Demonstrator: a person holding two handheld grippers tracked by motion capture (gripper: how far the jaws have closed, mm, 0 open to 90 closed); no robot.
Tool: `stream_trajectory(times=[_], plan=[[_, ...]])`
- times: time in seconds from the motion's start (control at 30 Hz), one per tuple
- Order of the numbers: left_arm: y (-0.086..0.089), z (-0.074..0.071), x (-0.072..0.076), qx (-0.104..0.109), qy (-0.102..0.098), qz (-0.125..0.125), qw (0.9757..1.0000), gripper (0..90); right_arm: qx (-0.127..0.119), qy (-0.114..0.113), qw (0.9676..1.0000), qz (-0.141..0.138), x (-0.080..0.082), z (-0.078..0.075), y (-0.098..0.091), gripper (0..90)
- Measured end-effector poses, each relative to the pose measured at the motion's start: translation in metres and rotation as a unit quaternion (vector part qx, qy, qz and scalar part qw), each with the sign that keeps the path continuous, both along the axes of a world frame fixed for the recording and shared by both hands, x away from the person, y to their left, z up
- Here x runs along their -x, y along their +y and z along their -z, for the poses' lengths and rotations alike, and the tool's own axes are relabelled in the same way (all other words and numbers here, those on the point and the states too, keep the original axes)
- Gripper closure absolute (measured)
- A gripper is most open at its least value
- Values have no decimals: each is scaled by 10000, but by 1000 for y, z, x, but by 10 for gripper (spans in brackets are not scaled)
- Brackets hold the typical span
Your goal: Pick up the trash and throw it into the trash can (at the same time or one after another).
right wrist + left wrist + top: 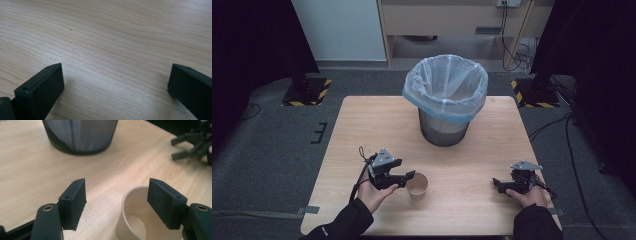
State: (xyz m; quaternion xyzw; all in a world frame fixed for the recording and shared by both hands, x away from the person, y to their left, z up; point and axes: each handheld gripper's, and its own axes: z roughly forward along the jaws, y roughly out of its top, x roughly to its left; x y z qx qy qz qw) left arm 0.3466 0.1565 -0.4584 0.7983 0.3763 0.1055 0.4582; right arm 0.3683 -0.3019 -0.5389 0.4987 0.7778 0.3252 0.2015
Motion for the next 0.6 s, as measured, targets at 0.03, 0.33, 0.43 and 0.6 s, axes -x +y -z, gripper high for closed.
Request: stream_trajectory(times=[0.03, 0.33, 0.43, 0.6], plan=[[-1, 2, 0, -3, 52, 21, 10000, 328, 0, -1, 10000, 0, 0, 0, 0, 7], [-7, 16, -4, -222, 472, 147, 9985, 476, 0, 4, 10000, 4, 0, 0, 0, 7], [-9, 18, -5, -256, 528, 144, 9982, 514, -1, 4, 10000, 5, 0, 0, 0, 7], [-13, 20, -5, -375, 616, 189, 9972, 601, 2, 14, 10000, -5, 0, 0, 0, 7]])
